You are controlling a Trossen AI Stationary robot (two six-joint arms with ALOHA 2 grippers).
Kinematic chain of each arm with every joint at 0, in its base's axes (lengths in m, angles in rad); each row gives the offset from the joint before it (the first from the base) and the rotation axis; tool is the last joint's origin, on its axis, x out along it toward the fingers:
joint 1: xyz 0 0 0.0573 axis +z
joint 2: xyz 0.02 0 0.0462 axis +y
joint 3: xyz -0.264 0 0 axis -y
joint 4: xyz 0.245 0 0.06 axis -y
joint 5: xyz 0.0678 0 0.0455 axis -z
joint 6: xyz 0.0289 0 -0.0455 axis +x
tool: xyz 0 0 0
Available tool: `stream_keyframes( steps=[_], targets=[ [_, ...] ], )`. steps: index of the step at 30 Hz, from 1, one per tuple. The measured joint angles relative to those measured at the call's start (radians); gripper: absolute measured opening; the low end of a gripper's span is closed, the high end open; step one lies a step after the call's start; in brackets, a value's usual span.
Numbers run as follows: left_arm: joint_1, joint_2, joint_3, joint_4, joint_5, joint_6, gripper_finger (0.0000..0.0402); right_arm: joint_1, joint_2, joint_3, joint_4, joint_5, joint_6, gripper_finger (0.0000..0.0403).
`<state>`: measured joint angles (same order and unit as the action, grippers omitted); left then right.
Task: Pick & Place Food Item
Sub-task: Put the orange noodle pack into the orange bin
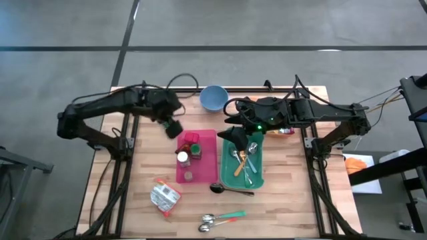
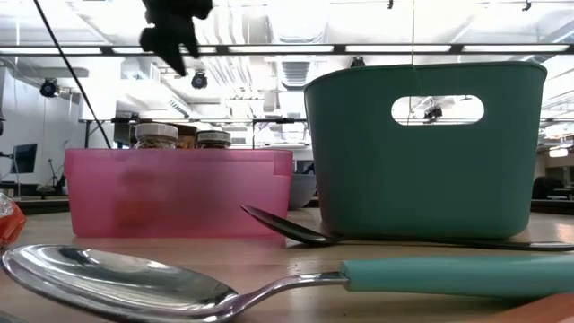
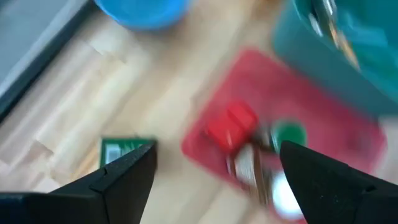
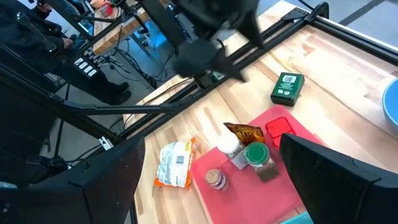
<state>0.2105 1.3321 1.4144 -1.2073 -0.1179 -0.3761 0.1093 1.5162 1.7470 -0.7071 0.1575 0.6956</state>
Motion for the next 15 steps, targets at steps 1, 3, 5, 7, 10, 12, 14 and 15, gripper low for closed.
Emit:
stream_keyframes(
  steps=[1, 3, 5, 7, 10, 12, 14, 15],
  targets=[
    [-0.005, -0.009, -0.007, -0.024, 0.028, 0.026, 0.0342, 0.0, 0.0, 0.0, 0.0, 0.0, 0.0, 0.0367],
    [-0.027, -0.028, -0.028, -0.061, 0.105, 0.052, 0.0342, 0.0, 0.0, 0.0, 0.0, 0.0, 0.0, 0.0367],
    [-0.052, -0.048, -0.054, -0.095, 0.18, 0.052, 0.0342, 0.0, 0.0, 0.0, 0.0, 0.0, 0.0, 0.0367],
    [-0.08, -0.07, -0.088, -0.116, 0.242, 0.013, 0.0342, 0.0, 0.0, 0.0, 0.0, 0.0, 0.0, 0.0367],
    [-0.127, -0.108, -0.159, -0.128, 0.307, -0.09, 0.0342, 0.0, 0.0, 0.0, 0.0, 0.0, 0.0, 0.0367],
    [-0.164, -0.141, -0.216, -0.124, 0.338, -0.167, 0.0342, 0.0, 0.0, 0.0, 0.0, 0.0, 0.003, 0.0367],
    [-0.207, -0.176, -0.28, -0.116, 0.354, -0.251, 0.0342, 0.002, 0.0, 0.0, 0.0, 0.0, 0.005, 0.0367],
    [-0.23, -0.195, -0.315, -0.109, 0.358, -0.295, 0.0342, 0.002, 0.0, 0.0, 0.0, 0.0, 0.005, 0.0367]
  ],
)
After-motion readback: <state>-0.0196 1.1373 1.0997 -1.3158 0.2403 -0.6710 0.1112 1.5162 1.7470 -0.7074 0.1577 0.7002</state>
